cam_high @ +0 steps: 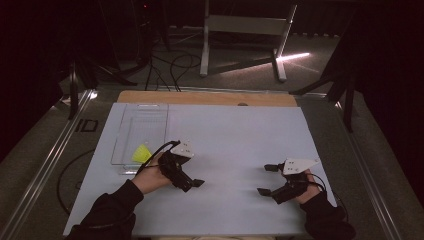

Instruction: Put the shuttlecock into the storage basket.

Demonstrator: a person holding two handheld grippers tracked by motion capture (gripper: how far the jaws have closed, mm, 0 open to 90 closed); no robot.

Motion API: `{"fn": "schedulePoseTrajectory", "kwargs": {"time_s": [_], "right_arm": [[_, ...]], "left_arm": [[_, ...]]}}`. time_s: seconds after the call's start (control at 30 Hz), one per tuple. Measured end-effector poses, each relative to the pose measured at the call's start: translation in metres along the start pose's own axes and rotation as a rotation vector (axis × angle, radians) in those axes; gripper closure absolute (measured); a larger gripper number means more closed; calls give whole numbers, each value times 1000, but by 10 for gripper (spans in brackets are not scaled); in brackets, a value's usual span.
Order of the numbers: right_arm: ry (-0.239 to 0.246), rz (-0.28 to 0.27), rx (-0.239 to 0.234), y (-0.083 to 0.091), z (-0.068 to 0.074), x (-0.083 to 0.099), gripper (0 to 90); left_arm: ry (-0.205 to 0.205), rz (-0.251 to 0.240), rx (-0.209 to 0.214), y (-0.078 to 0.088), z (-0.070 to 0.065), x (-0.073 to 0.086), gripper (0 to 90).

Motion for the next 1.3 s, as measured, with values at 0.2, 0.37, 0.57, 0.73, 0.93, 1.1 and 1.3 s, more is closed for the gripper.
{"fn": "schedulePoseTrajectory", "kwargs": {"time_s": [0.2, 0.37, 0.57, 0.73, 0.93, 1.1, 1.3], "right_arm": [[1, 1, -1, -1, 0, 1, 98], [-6, 6, -3, -2, 0, 3, 98], [-6, 14, 3, -4, 0, 7, 98], [-10, 18, 5, -5, 0, 9, 98], [-8, 15, 11, -4, 0, 8, 98], [-16, 15, 21, -1, -1, 9, 98], [-42, 21, 18, 1, 0, 13, 98]], "left_arm": [[-18, -3, -16, -5, -10, 14, 1], [-1, -16, -29, -6, -14, 28, 1], [43, -41, -42, -6, -11, 44, 1], [54, -58, -64, -1, -9, 53, 1], [61, -51, -88, 4, -9, 70, 1], [82, -47, -111, 9, -9, 82, 1], [131, -41, -132, 13, -7, 100, 1]]}}
Point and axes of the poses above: each handheld gripper's, and its own axes: y roughly backward along the jaws, x roughly out of its underside, z roughly to its left, the point moved 6 cm from there along -y, roughly forward along the jaws, and after that the axes turned 7 degrees about -x, right-handed, at the moved point
